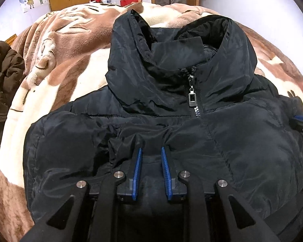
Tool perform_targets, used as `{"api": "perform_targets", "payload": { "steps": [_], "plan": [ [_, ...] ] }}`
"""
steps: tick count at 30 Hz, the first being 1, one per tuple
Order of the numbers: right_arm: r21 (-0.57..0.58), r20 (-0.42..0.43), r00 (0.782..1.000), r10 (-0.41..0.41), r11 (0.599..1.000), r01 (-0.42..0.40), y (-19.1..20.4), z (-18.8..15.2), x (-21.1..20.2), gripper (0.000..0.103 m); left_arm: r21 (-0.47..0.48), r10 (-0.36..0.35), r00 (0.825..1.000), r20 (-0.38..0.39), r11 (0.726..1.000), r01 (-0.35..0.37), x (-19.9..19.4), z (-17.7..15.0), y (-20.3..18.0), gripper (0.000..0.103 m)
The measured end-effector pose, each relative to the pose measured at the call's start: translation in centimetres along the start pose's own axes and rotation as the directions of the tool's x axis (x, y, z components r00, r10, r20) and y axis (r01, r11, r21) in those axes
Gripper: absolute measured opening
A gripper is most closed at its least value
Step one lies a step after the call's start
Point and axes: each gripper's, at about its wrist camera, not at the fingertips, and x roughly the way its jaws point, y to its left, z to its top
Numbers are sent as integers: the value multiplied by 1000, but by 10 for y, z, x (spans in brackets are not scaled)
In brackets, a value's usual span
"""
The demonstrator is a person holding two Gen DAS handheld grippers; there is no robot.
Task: Fold large clothes
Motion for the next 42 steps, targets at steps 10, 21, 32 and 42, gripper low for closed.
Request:
{"api": "perform_targets", "payload": {
  "steps": [10,21,32,42],
  "plan": [
    [-35,-5,997,74,997,-74,22,-49,-25,44,-64,-59,996,73,996,64,-63,-16,1,23],
    [-36,-55,997,59,997,-61,20,-48,1,44,-37,-32,999,-10,999,32,-24,-35,-7,24],
    [-61,-72,997,24,998,-28,30,-50,10,44,-18,-2,1000,-14,1000,1,-21,-36,-11,24],
    [-40,5,1000,24,999,-24,38,-51,-32,44,-73,-20,1000,-3,997,19,-63,-33,1,25]
  ]
}}
